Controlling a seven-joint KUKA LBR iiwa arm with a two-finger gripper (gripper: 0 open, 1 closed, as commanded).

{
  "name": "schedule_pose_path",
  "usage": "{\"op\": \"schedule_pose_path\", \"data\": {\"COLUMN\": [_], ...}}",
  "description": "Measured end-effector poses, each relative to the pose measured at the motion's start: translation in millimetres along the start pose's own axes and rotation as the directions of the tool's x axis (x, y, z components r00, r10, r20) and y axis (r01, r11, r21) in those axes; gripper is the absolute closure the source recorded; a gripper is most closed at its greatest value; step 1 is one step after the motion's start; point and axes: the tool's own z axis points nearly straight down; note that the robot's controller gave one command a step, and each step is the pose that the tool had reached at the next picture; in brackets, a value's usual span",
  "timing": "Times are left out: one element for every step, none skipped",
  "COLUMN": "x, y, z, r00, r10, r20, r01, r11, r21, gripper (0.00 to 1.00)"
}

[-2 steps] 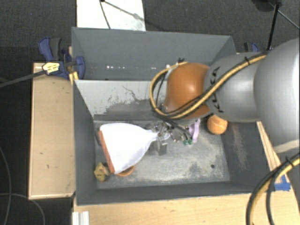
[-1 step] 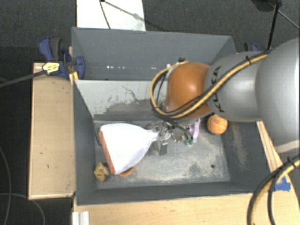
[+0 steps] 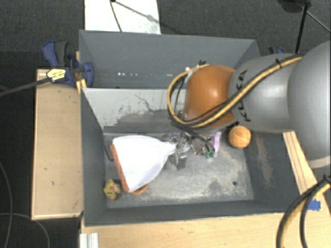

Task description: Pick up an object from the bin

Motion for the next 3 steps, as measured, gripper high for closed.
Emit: {"op": "schedule_pose_path", "data": {"x": [-1.2,-1.8,-0.4], "y": [-0.1,-0.2,0.1], "z": [-13.9,-23.0,-34.0], "r00": [1.0,1.0,1.0], "r10": [0.0,0.001,0.003], "r20": [0.004,0.007,0.0], "r01": [0.0,-0.001,-0.003], "r11": [1.0,1.0,1.0], "r21": [0.001,0.001,0.0], "gripper": [1.0,1.0,1.0]}}
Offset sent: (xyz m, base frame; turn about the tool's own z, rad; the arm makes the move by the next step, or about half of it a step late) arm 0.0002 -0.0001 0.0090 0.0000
